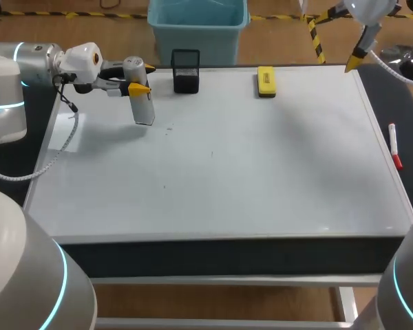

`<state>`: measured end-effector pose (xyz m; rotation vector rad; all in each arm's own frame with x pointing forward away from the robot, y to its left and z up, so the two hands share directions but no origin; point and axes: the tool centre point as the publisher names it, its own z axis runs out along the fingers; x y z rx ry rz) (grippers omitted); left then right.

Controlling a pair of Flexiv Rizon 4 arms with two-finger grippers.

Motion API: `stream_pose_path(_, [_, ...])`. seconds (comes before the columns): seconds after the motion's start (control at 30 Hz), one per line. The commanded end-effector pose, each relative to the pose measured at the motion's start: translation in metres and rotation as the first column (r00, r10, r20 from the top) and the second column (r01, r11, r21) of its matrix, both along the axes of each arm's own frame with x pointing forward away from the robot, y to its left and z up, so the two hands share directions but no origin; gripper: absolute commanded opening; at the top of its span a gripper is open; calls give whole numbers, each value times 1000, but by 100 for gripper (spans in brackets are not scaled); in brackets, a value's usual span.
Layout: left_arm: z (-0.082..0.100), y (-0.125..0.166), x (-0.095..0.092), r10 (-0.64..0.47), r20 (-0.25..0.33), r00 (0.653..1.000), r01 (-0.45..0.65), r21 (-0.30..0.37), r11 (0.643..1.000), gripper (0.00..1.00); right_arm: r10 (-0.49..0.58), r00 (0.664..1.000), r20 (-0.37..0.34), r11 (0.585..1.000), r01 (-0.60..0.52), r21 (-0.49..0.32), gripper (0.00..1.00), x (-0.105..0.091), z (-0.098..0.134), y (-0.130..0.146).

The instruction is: Pick up the inspection probe, press it on each red-marked spot on the whiteboard one by one, put down the probe, pick up the eraser, and wipe off all the red marks.

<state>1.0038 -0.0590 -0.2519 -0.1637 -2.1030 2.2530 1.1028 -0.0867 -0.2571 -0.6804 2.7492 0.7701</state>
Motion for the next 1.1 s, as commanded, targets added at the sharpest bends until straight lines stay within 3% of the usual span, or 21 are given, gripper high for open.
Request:
stream_pose_path(0.03, [1, 0, -1, 2, 1, 1000, -2, 1, 1000, 0, -3, 1000, 4, 1000, 3, -14, 100, -2, 2, 0])
stream_pose_path(0.2, [-1, 3, -15, 9, -6, 1000, -9, -3, 1000, 0, -3, 1000, 4, 1000, 3, -14, 100, -2, 2, 0])
stream_pose_path(0.3, [0, 5, -14, 20, -2, 1000, -20, -21, 1000, 0, -3, 1000, 4, 1000, 3, -14, 100, -2, 2, 0])
stream_pose_path(0.63, [30, -3, 26, -14, 75, 997, 18, -56, 998, 0, -3, 1000, 4, 1000, 3, -14, 100, -2, 2, 0])
stream_pose_path(1.1, [90, -28, 82, -76, 97, 992, 79, -32, 996, 0, -3, 1000, 4, 1000, 3, -14, 100, -2, 2, 0])
